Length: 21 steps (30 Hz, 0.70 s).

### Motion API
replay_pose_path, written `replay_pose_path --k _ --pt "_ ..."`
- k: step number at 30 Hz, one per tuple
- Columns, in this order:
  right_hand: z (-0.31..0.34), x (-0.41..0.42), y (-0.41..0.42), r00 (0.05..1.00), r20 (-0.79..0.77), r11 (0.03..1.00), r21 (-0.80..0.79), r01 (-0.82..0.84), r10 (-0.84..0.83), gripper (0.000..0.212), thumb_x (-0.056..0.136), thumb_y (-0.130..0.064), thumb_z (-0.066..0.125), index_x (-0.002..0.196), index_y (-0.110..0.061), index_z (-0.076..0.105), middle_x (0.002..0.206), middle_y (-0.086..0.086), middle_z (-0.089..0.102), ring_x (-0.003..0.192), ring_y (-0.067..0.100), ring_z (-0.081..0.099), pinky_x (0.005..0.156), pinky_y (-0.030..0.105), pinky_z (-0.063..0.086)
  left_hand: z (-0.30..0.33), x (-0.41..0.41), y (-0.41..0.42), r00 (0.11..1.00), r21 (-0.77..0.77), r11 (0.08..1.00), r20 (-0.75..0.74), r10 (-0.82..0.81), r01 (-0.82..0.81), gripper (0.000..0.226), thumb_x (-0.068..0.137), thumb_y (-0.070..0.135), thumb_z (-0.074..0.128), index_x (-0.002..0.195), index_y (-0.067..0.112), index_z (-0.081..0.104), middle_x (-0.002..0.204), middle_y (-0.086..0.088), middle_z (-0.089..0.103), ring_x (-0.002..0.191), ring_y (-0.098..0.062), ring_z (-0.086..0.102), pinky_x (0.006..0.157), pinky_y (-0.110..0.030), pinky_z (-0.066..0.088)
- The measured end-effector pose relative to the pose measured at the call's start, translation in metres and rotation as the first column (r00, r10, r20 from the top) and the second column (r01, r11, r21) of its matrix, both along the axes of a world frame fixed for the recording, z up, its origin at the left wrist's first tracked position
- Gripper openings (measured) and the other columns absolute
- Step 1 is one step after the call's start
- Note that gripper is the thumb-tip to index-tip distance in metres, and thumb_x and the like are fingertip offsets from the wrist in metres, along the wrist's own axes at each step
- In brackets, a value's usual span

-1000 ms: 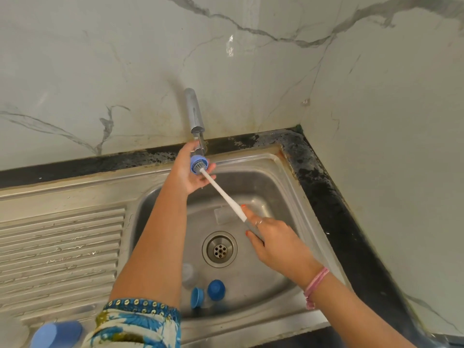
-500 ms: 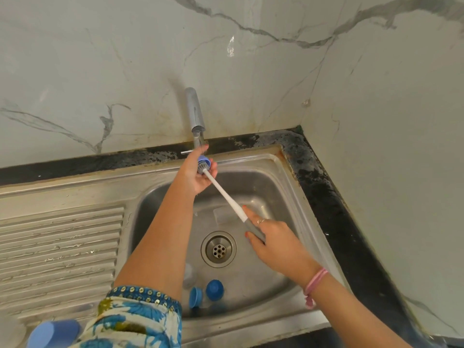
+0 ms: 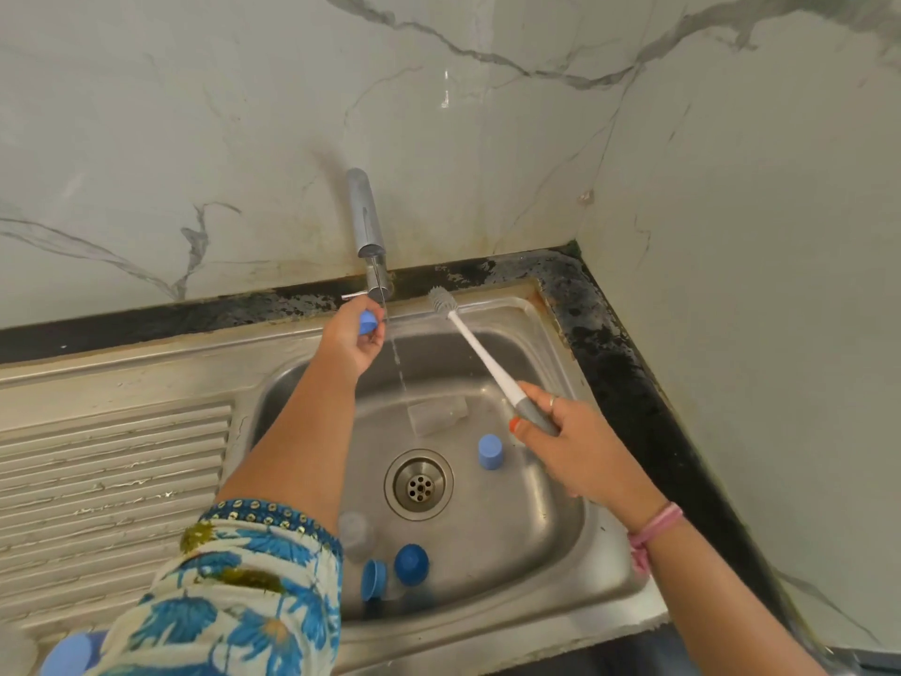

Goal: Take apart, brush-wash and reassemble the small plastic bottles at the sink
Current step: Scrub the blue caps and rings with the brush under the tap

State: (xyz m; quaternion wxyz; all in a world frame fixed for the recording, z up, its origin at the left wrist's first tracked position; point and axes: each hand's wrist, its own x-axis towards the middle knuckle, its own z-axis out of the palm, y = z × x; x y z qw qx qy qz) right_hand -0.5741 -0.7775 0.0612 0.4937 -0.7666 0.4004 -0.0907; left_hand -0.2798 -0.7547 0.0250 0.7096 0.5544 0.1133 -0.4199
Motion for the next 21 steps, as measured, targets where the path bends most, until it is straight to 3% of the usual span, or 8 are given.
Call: replay_pose_path --k 2,6,8,12,14,17,19,21 --pt "-0.007 0.009 0.002 0.999 -0.024 0.999 -0.017 -0.037 0.036 0.036 0.094 -0.021 0.059 0.13 -0.026 0.057 0.064 -0.007 0.05 0.046 0.001 0.047 0.045 0.012 0.038 0.0 -0.006 -0.004 1.0 -0.066 0.998 0.004 -0.013 0.014 0.015 0.087 0.004 0.051 0.073 0.011 0.053 0.073 -0.005 0.057 0.06 -0.009 0.052 0.057 -0.016 0.044" --pt "-0.024 0.015 0.011 0.997 -0.035 0.995 0.074 -0.068 0.07 0.045 0.093 -0.026 0.062 0.136 -0.034 0.052 0.071 -0.003 0.054 0.049 0.005 0.047 0.046 0.023 0.047 0.0 -0.003 -0.005 0.997 -0.188 0.98 -0.059 0.047 -0.058 0.005 0.087 0.011 0.057 0.082 0.011 0.056 0.073 -0.004 0.063 0.066 -0.009 0.058 0.069 -0.021 0.046" --pt "-0.029 0.016 0.012 0.997 -0.041 0.993 0.101 -0.065 0.069 0.047 0.093 -0.027 0.062 0.137 -0.033 0.05 0.071 -0.004 0.054 0.05 0.006 0.047 0.046 0.023 0.047 0.0 -0.002 -0.005 0.996 -0.214 0.974 -0.062 0.062 -0.074 0.005 0.087 0.011 0.057 0.082 0.011 0.056 0.071 -0.004 0.064 0.065 -0.009 0.058 0.067 -0.02 0.045" --pt "-0.028 0.017 0.008 0.999 0.032 0.989 0.148 -0.021 0.017 0.035 0.093 -0.023 0.061 0.11 -0.052 0.051 0.062 -0.003 0.048 0.043 0.005 0.042 0.042 0.026 0.043 -0.002 -0.004 -0.009 0.998 -0.245 0.968 0.007 0.059 -0.055 0.005 0.088 0.01 0.057 0.088 0.014 0.054 0.078 -0.002 0.061 0.064 -0.007 0.06 0.058 -0.018 0.044" --pt "-0.025 0.02 0.006 0.997 0.071 0.986 0.166 0.018 -0.03 0.036 0.093 -0.021 0.06 0.097 -0.055 0.05 0.063 0.001 0.049 0.041 0.005 0.04 0.04 0.024 0.039 -0.003 -0.005 -0.012 0.99 -0.21 0.976 0.139 -0.019 0.048 0.018 0.088 0.006 0.058 0.102 0.017 0.054 0.085 -0.001 0.061 0.068 -0.007 0.062 0.056 -0.017 0.044" --pt "-0.024 0.027 -0.001 0.992 0.105 0.987 0.15 0.05 -0.067 0.03 0.093 -0.021 0.061 0.111 -0.045 0.055 0.081 0.015 0.061 0.047 0.006 0.042 0.04 0.02 0.038 -0.002 -0.006 -0.014 0.917 -0.018 0.972 0.335 -0.215 0.234 0.066 0.082 0.001 0.066 0.142 0.018 0.042 0.113 -0.004 0.059 0.086 -0.012 0.063 0.065 -0.022 0.049" --pt "-0.025 0.032 -0.005 0.993 0.108 0.994 0.107 0.04 -0.051 0.034 0.093 -0.023 0.061 0.125 -0.033 0.056 0.08 0.005 0.06 0.052 0.003 0.044 0.043 0.014 0.038 -0.002 -0.009 -0.013 0.865 0.063 0.955 0.409 -0.29 0.29 0.084 0.081 0.003 0.071 0.15 0.027 0.03 0.136 0.002 0.046 0.1 -0.016 0.062 0.077 -0.027 0.052" --pt "-0.023 0.035 -0.006 0.996 0.091 0.998 0.065 0.015 -0.021 0.039 0.093 -0.026 0.061 0.132 -0.028 0.054 0.074 -0.007 0.053 0.057 0.004 0.047 0.048 0.016 0.04 -0.001 -0.014 -0.009 0.82 0.118 0.949 0.48 -0.313 0.293 0.087 0.08 0.011 0.077 0.151 0.024 0.029 0.136 0.006 0.042 0.107 -0.017 0.06 0.091 -0.032 0.052"
